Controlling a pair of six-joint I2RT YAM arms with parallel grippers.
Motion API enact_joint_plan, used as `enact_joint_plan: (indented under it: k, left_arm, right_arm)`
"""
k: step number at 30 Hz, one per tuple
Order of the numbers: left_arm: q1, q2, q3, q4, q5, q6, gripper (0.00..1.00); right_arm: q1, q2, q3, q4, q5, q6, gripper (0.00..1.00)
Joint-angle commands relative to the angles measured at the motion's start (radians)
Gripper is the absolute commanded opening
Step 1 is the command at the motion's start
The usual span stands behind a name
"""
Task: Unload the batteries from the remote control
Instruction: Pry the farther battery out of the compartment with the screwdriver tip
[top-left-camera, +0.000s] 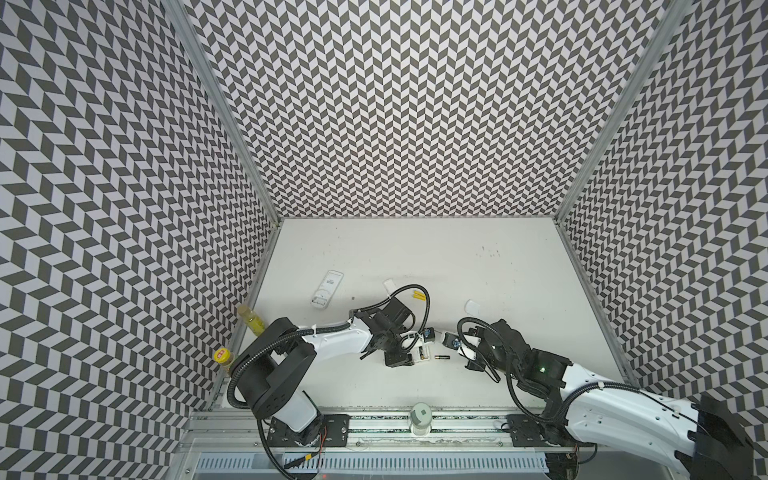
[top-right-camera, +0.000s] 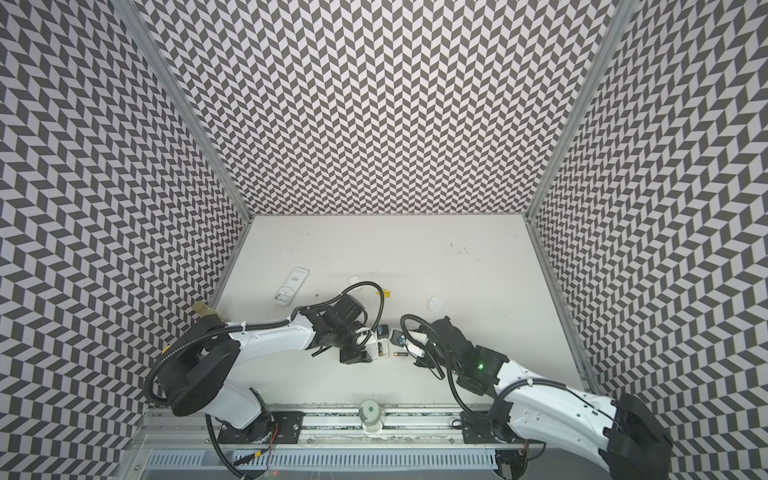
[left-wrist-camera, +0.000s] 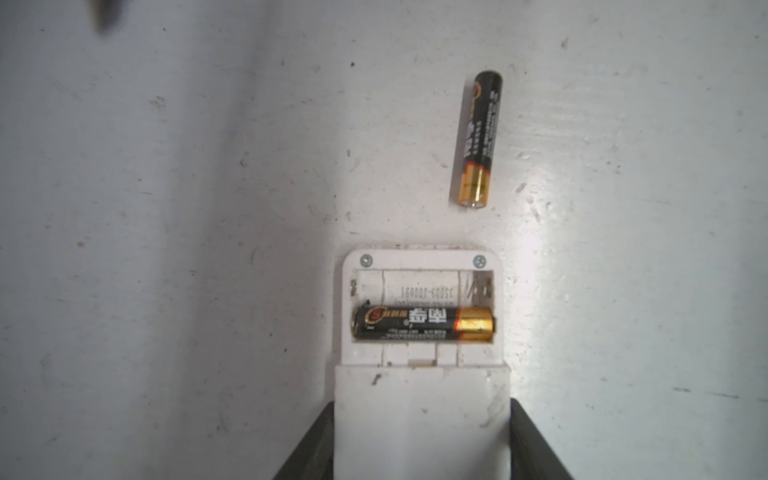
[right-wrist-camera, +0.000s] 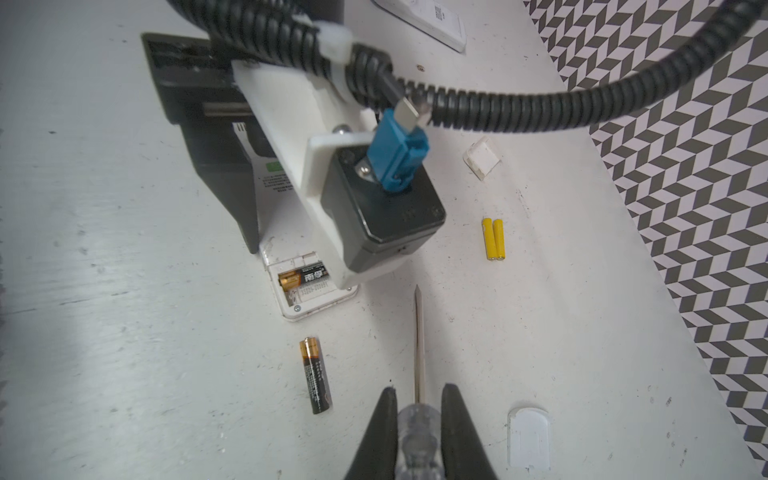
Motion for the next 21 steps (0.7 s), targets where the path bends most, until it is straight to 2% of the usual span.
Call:
enact_joint_plan:
  k: [1, 5, 8, 14, 21]
  left_arm:
    - [0.003, -0.030, -0.015, -0.047, 0.004, 0.019, 0.34]
    - [0.040, -0.057, -0.022, -0.040, 0.001, 0.016, 0.33]
    - [0.066, -0.077, -0.031, -0.035, 0.010, 0.013, 0.33]
    - [0.103, -0.103, -0.032, -0.033, 0.019, 0.010, 0.32]
    - [0.120, -0.116, -0.036, -0.035, 0.028, 0.012, 0.32]
  right_arm:
    - [-0.009, -0.008, 0.085, -0.077, -0.089, 0.057, 0.00]
    - [-0.008, 0.005, 0.176, -0.294, -0.166, 0.010, 0.00]
    - [-0.008, 0.015, 0.179, -0.383, -0.184, -0.025, 0.00]
    - [-0.008, 0.050, 0.135, -0.377, -0.287, -0.035, 0.00]
    - [-0.008, 0.048, 0.091, -0.352, -0.229, -0.035, 0.00]
